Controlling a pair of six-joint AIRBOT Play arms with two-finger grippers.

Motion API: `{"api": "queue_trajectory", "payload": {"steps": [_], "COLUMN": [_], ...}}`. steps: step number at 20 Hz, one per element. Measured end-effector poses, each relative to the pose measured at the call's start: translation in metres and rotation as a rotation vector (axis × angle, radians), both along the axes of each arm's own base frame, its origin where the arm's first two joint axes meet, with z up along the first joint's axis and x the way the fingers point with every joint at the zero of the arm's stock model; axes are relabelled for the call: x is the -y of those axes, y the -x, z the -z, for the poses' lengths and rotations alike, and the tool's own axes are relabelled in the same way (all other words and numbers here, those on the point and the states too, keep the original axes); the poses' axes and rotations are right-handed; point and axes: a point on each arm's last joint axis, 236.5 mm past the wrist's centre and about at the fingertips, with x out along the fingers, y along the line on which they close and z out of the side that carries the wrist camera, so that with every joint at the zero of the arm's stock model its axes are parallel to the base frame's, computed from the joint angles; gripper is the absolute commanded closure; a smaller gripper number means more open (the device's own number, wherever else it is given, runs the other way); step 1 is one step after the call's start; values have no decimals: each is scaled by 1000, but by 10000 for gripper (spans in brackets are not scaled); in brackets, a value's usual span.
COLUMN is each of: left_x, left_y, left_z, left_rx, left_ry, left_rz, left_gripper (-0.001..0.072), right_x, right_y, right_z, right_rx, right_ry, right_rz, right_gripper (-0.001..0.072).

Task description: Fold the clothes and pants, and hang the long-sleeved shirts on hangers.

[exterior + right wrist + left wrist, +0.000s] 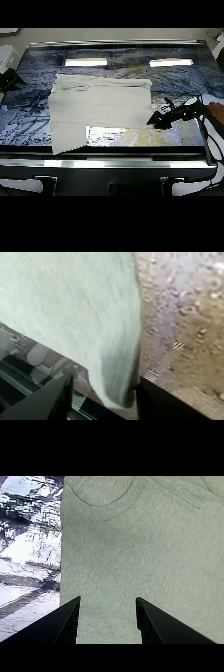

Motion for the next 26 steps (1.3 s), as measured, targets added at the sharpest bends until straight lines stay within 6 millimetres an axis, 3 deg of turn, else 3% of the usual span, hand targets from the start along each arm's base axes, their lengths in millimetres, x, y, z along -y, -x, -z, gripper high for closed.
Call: {"api": "queue_trajectory", "payload": {"steps": [1, 5, 9, 15, 17, 26], "left_x": [0, -6, -19, -9, -4, 26], "left_y": [0, 2, 16, 61, 69, 85], "left_z": [0, 3, 28, 106, 128, 187], "left_rx": [-1, -10, -76, -160, -136, -105], "left_ry": [-1, -19, -24, 156, 241, 394], "left_rz": [-1, -8, -22, 6, -6, 60], "left_gripper": [315, 315, 315, 296, 142, 177], "right_x": [0, -4, -4, -4, -4, -1], "right_y": [0, 2, 1, 7, 12, 22], "right_z": [2, 2, -6, -17, -19, -19], "right_rx": [2, -5, 17, 33, 20, -10], "right_ry": [12, 19, 23, 24, 20, 28], "right_rz": [-4, -14, -25, -62, -77, -110], "right_gripper": [533, 678, 678, 678, 678, 678]}}
